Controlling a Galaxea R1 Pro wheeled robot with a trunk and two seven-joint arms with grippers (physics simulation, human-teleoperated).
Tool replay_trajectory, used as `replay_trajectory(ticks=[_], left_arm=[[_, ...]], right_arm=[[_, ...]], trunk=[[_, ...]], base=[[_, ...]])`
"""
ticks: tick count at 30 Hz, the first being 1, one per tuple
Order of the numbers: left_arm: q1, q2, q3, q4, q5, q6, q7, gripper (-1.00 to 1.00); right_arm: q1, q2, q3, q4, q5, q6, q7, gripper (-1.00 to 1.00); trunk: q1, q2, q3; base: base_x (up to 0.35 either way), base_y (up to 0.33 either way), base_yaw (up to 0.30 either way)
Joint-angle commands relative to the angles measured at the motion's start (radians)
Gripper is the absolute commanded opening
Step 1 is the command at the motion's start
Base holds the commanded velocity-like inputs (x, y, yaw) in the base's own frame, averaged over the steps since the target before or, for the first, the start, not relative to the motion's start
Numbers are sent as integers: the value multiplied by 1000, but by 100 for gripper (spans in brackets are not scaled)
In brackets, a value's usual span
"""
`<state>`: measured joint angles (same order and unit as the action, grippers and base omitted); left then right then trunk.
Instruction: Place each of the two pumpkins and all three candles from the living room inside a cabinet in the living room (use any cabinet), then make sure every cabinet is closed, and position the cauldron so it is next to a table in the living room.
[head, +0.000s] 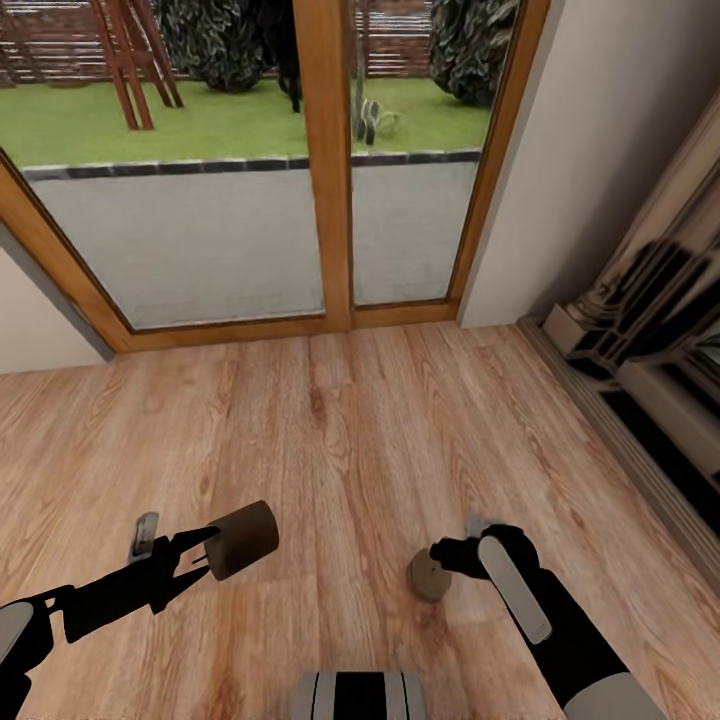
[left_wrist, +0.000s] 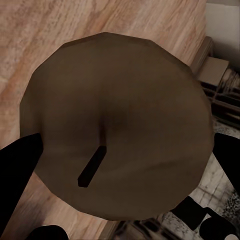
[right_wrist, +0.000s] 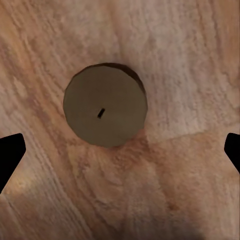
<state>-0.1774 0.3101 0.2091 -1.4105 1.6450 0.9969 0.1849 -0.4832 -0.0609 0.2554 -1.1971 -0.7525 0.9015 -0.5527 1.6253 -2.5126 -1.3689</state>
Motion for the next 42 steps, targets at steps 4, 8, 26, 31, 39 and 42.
replay_trajectory(ticks=[4,8,26,31,39,42], left_arm=[[0,0,1,-1,13,3,10,-100],[0,0,0,-2,14,3,10,-100],[0,0,0,-4,18,3,10,-100],[0,0,0,-5,18,3,9,-100],[0,0,0,-7,19,3,10,-100],[0,0,-1,-7,19,3,10,-100]], right_arm=[[-2,-1,47,15,-9,-25,-10,100],[-6,-1,65,44,-9,-46,-10,100],[-8,-1,70,58,-9,-79,14,100],[-8,-1,70,62,-7,-79,23,100],[-8,-1,73,73,-5,-80,47,100],[-8,-1,73,74,-1,-79,56,100]], trunk=[[2,-1,-16],[3,-2,-32],[11,-6,-101],[11,-6,-101],[11,-6,-101],[11,-6,-101]], base=[[0,0,0],[0,0,0],[0,0,0],[0,0,0],[6,0,0],[188,0,0]])
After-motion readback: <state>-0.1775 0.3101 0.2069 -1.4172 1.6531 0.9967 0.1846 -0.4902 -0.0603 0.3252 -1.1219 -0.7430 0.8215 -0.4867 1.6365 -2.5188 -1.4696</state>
